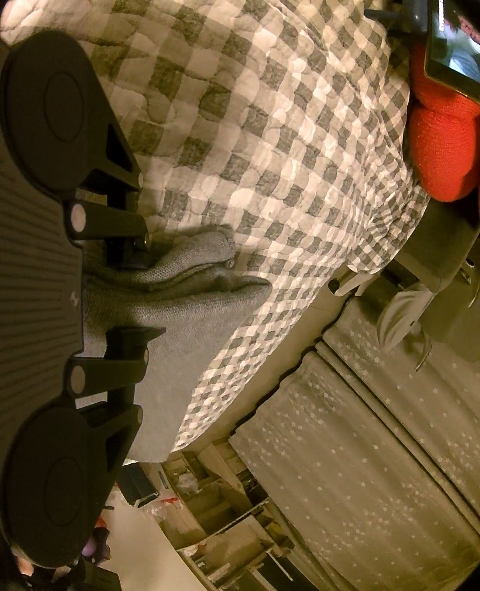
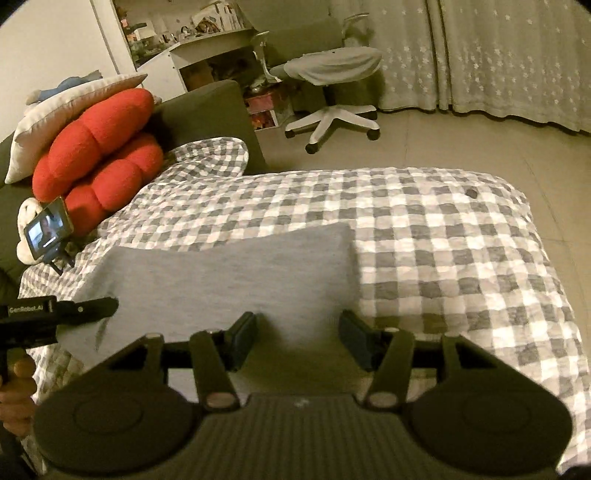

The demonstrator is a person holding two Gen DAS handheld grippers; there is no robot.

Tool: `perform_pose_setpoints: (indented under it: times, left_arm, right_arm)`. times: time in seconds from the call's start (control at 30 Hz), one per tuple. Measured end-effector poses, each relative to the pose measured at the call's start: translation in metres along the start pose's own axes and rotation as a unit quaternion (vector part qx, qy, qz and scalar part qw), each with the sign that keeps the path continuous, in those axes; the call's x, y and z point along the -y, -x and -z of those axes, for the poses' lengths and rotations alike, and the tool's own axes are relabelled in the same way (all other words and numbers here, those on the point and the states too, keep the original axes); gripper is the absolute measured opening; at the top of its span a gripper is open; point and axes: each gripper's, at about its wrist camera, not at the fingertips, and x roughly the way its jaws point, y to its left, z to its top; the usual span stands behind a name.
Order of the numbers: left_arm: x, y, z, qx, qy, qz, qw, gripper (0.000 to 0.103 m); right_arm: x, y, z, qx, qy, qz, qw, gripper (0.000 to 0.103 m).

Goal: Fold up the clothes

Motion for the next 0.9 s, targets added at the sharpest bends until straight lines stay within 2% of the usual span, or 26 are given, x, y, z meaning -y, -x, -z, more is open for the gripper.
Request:
perform_pose_setpoints:
  times: [0.1, 0.23, 0.37, 0.9]
  left_arm:
    - [0.000, -0.001, 0.000, 0.000, 0.000, -0.002, 1.0000, 0.025]
    - [-0.002, -0.001, 0.001, 0.000, 0.006, -0.001, 1.0000, 0.026]
    - [-0.004, 0.000, 0.001, -0.002, 0.016, 0.002, 0.9999, 0.026]
    - [-0.008, 0.000, 0.004, -0.006, 0.035, 0.002, 0.9994, 0.026]
  right_arm:
    - [0.015, -0.003, 0.000, -0.011, -0.023, 0.017, 1.000, 0.059]
    - [0.037, -0.005, 0.002, -0.024, -0.083, -0.022, 0.996, 0.060]
    - [0.058, -0.005, 0.007, -0.039, -0.145, -0.072, 0.986, 0.061]
    - [0.082, 0.010, 0.037, -0.078, -0.209, -0.159, 0.962, 0.066]
